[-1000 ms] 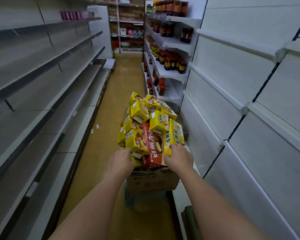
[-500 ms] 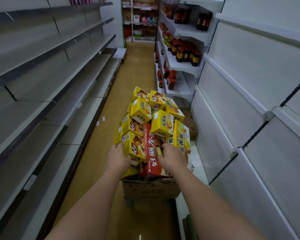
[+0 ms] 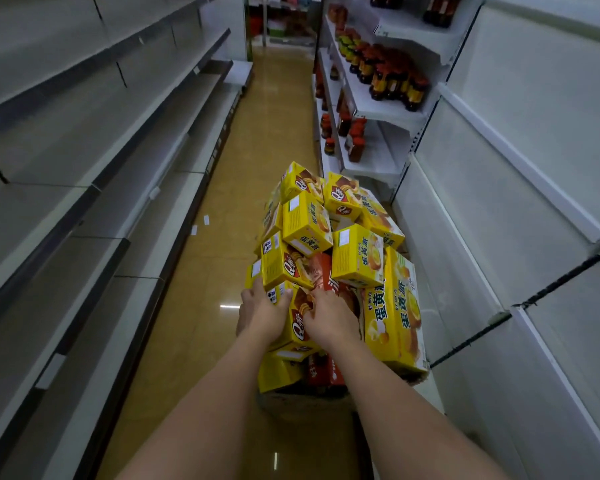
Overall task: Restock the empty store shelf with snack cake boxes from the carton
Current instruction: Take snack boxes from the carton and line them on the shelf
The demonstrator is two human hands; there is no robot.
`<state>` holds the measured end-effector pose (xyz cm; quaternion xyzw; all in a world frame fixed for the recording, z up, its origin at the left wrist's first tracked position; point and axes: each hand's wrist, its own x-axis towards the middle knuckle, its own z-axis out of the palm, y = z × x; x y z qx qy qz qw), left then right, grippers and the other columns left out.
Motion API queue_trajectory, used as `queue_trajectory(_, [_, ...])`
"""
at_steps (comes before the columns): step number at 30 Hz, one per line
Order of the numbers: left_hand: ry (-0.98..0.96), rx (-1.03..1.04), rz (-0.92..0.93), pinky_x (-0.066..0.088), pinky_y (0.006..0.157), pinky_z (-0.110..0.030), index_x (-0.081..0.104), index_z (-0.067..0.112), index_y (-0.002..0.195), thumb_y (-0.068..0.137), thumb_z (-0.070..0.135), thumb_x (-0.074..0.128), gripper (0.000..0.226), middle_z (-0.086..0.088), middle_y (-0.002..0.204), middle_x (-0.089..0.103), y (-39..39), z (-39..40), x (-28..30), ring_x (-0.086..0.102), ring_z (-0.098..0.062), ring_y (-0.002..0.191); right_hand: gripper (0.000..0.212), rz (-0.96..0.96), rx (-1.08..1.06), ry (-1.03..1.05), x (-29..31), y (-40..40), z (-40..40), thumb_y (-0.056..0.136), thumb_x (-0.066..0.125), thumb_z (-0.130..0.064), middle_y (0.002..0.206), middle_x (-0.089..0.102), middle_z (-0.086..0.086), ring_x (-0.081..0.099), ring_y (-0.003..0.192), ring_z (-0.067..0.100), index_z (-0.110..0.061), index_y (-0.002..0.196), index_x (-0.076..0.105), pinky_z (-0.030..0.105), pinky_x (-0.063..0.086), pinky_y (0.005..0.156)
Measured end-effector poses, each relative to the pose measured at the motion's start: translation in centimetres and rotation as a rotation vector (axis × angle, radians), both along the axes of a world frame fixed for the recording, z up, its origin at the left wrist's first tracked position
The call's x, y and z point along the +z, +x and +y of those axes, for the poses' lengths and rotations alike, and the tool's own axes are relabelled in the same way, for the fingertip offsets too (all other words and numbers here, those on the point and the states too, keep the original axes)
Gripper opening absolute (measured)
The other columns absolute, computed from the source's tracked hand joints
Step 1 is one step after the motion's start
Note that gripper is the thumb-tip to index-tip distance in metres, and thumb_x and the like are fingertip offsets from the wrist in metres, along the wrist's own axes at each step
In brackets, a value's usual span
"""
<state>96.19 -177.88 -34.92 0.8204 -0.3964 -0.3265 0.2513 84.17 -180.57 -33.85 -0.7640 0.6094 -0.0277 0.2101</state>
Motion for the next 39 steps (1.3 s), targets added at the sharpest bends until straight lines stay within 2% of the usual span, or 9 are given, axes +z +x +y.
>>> queue_trajectory(5, [0.05, 0.036, 0.044, 0.035, 0.103, -0.049, 0.009, 0.023, 0.152, 0.088, 0.066, 0.042, 0.084, -0.01, 0.154, 0.02, -0.5, -1.8, -0.4, 0.033, -0.034, 0.136, 0.038, 0.024, 0.013, -0.073, -0.7, 0.6, -0.7, 0.097, 0.043, -0.031, 0.127, 0.054, 0.004, 0.043, 0.121, 0.026, -0.016, 0.13, 0.052, 0.039, 0.041, 0.095])
queue_trajectory(10, [0.142, 0.195, 0.115, 0.035, 0.102, -0.052, 0.007, 0.02, 0.152, 0.084, 0.073, 0.04, 0.093, -0.012, 0.153, 0.018, -1.2, -3.7, -0.6, 0.031, -0.038, 0.135, 0.031, 0.015, 0.046, -0.063, -1.2, 0.8, -1.3, 0.096, 0.041, -0.027, 0.123, 0.054, 0.005, 0.045, 0.116, 0.026, -0.014, 0.12, 0.055, 0.039, 0.039, 0.093])
queue_trajectory(16, [0.228, 0.334, 0.023, 0.028, 0.105, -0.05, 0.023, 0.013, 0.146, 0.093, 0.062, 0.035, 0.074, -0.013, 0.147, 0.023, -2.5, -5.3, -0.4, 0.038, -0.037, 0.129, 0.031, -0.054, 0.04, -0.054, -1.7, 0.5, -1.7, 0.096, 0.042, -0.026, 0.124, 0.054, 0.003, 0.044, 0.117, 0.023, -0.015, 0.123, 0.053, 0.038, 0.04, 0.094])
queue_trajectory(20, [0.2, 0.371, -0.053, 0.029, 0.103, -0.046, 0.033, 0.008, 0.141, 0.095, 0.056, 0.037, 0.066, -0.013, 0.14, 0.031, -2.9, -5.4, -0.1, 0.043, -0.032, 0.124, 0.031, -0.071, 0.05, -0.049, -1.7, 0.2, -2.1, 0.096, 0.043, -0.026, 0.124, 0.054, 0.003, 0.045, 0.117, 0.023, -0.015, 0.123, 0.052, 0.037, 0.041, 0.091])
queue_trajectory(25, [0.162, 0.41, -0.004, 0.037, 0.098, -0.047, 0.031, 0.003, 0.139, 0.095, 0.052, 0.039, 0.066, -0.015, 0.139, 0.032, -2.8, -4.9, 0.0, 0.043, -0.035, 0.124, 0.035, -0.174, -0.043, -0.053, -1.4, 0.1, -2.7, 0.097, 0.041, -0.027, 0.121, 0.056, 0.003, 0.049, 0.115, 0.023, -0.016, 0.129, 0.05, 0.038, 0.047, 0.086])
queue_trajectory(28, [0.146, 0.444, 0.031, 0.042, 0.092, -0.046, 0.03, 0.003, 0.139, 0.096, 0.051, 0.038, 0.066, -0.016, 0.138, 0.034, -2.5, -4.4, 0.6, 0.047, -0.037, 0.12, 0.034, -0.186, -0.074, -0.043, -1.2, 0.0, -2.8, 0.099, 0.039, -0.034, 0.118, 0.056, 0.004, 0.055, 0.107, 0.024, -0.016, 0.124, 0.052, 0.036, 0.046, 0.077])
queue_trajectory(32, [0.1, 0.492, 0.128, 0.045, 0.09, -0.043, 0.032, 0.003, 0.136, 0.094, 0.049, 0.04, 0.063, -0.018, 0.136, 0.042, -2.1, -3.7, 0.8, 0.049, -0.038, 0.117, 0.036, -0.257, -0.135, 0.053, -0.7, -0.1, -2.6, 0.099, 0.037, -0.041, 0.114, 0.059, 0.004, 0.056, 0.101, 0.024, -0.015, 0.115, 0.056, 0.033, 0.042, 0.073])
queue_trajectory(34, [0.082, 0.534, 0.191, 0.047, 0.093, -0.047, 0.035, 0.004, 0.132, 0.092, 0.051, 0.042, 0.061, -0.018, 0.13, 0.049, -2.0, -3.1, 0.9, 0.053, -0.038, 0.112, 0.04, -0.31, -0.18, 0.138, -0.4, 0.0, -2.4, 0.099, 0.037, -0.045, 0.114, 0.062, 0.004, 0.056, 0.102, 0.024, -0.015, 0.116, 0.057, 0.032, 0.041, 0.073])
queue_trajectory(39, [0.051, 0.59, 0.316, 0.049, 0.092, -0.047, 0.041, 0.004, 0.126, 0.092, 0.054, 0.042, 0.06, -0.02, 0.121, 0.055, -1.4, -1.2, 1.3, 0.056, -0.039, 0.106, 0.057, -0.523, -0.249, 0.438, 1.4, 0.1, -2.0, 0.099, 0.031, -0.053, 0.129, 0.056, 0.01, 0.052, 0.112, 0.026, -0.01, 0.13, 0.053, 0.034, 0.039, 0.089])
